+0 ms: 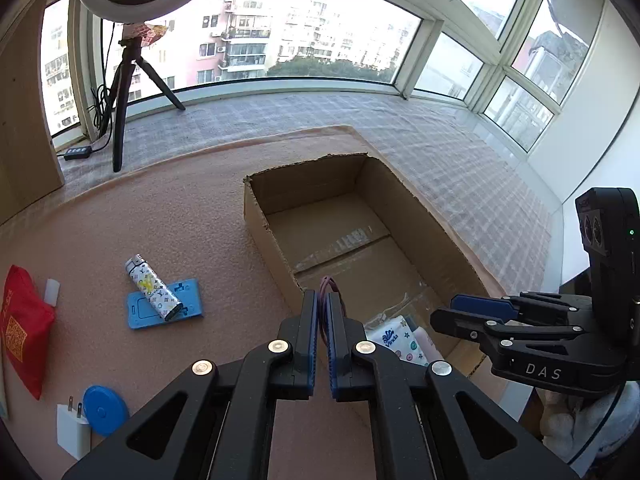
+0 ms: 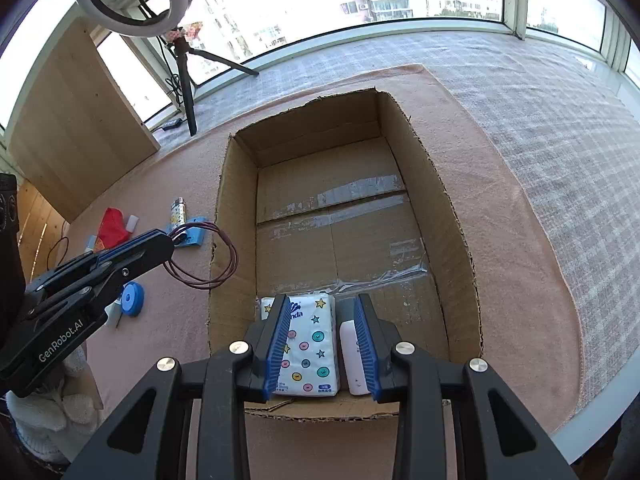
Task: Organize objects
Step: 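Carry the cord and spray bottle into the box with both grippers, then open both grippers to release the cord and bottle in the box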
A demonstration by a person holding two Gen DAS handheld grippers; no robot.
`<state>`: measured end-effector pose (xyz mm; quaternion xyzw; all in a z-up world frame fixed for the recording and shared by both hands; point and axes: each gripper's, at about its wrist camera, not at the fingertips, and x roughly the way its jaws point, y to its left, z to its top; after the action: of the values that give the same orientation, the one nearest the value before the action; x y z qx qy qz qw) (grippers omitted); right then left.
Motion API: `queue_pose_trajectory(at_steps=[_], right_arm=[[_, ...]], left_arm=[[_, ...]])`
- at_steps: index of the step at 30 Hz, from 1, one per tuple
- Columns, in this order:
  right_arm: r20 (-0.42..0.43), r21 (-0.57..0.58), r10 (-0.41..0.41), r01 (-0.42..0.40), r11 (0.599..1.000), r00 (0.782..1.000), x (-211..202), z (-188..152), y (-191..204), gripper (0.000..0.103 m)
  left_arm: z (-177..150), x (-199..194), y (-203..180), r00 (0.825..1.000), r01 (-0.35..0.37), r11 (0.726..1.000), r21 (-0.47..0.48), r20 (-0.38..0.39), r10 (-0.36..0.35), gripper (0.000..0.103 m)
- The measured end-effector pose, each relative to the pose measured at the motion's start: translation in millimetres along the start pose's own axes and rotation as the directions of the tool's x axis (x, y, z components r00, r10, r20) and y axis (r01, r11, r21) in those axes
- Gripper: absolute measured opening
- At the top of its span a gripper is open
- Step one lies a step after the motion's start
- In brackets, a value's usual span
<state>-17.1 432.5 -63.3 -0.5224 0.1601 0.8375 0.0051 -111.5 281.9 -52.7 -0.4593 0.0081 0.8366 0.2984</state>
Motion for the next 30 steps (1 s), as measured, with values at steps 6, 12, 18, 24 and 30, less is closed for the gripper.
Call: queue_pose_trajectory(at_steps=[6,12,18,24,30], right_arm=[[0.009,-0.027,0.035,-0.035,0.999,0.999,-4.1,-0.6,26.0,0.030],[0.024,-0.038,0.031,-0.030,0.999,0.999,-3.4,-0.9,44.8,0.030],[0.046,0.004,0.018,-0.018,1.000,0.999,-15.4,-9.2,34.9,0.030],[0.062,0.068,-0.009,0.005,0.998,0.998,-32.6,-19.4,6.4,0.030],[0.071,0.118,-0.032,0.023,0.993,0.997,-42.1,-27.2,-18.3,0.030]], left_arm=[[-13.9,-31.3,26.0,0.999,-0.015,0.999,-0.036,0.027,0.016,0.004],[-8.9,-43.5,32.0,0.999,0.012,0.999,-0.038,0.045,-0.010,0.004],[11.2,-50.0,8.8,0.996,0.049,0.999,0.025,0.078,-0.050,0.004],[27.2,-30.7,-26.5,0.993,0.103,0.991,0.084,0.048,-0.107,0.004],[28.6,11.1,-56.1,0.993,0.109,0.985,0.137,-0.061,-0.101,0.057]])
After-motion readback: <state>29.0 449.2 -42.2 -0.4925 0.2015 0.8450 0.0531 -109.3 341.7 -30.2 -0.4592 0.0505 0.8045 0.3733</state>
